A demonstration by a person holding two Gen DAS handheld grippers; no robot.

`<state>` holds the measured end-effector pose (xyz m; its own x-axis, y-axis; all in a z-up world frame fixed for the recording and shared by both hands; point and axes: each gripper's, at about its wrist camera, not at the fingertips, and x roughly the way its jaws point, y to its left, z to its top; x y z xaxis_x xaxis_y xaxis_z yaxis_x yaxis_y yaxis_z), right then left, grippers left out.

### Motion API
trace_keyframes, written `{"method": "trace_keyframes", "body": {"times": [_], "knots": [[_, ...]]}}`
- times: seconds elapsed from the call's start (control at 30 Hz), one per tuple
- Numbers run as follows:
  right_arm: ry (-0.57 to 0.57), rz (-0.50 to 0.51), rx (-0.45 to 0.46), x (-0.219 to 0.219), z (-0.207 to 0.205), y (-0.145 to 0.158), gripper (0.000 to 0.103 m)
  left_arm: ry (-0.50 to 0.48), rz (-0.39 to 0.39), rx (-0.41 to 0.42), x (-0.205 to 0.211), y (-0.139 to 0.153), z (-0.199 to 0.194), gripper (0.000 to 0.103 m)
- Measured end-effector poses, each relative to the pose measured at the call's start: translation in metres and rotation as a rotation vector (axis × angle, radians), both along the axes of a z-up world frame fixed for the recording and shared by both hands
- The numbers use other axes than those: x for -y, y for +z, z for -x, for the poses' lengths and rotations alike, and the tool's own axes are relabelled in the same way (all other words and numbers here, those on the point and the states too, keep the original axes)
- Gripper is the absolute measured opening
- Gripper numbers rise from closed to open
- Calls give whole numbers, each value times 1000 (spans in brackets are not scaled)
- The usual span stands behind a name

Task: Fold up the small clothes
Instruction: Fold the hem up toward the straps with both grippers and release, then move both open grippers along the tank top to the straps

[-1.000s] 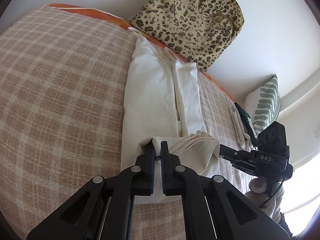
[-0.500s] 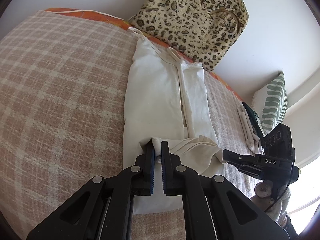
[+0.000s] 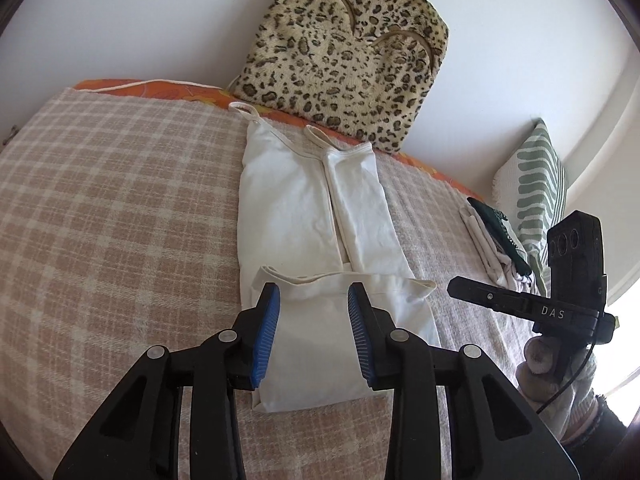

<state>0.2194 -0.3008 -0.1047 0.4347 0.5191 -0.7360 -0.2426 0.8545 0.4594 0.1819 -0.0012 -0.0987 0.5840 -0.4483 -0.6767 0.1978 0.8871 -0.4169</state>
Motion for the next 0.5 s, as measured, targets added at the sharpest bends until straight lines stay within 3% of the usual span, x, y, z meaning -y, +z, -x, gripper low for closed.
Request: {"method": "trace_keyframes", "body": {"times": [0.1,0.23,0.5], "knots": [[91,34,32,-26,5,-1,27,-55,-39,3,16,-6,4,32],[160,101,49,-53,4,-11,27,-55,-48,-42,21,-22,-6,32],[142,272,77,-63,-21,-31,27,38,-114,-80,8,-40,-26,32]]}}
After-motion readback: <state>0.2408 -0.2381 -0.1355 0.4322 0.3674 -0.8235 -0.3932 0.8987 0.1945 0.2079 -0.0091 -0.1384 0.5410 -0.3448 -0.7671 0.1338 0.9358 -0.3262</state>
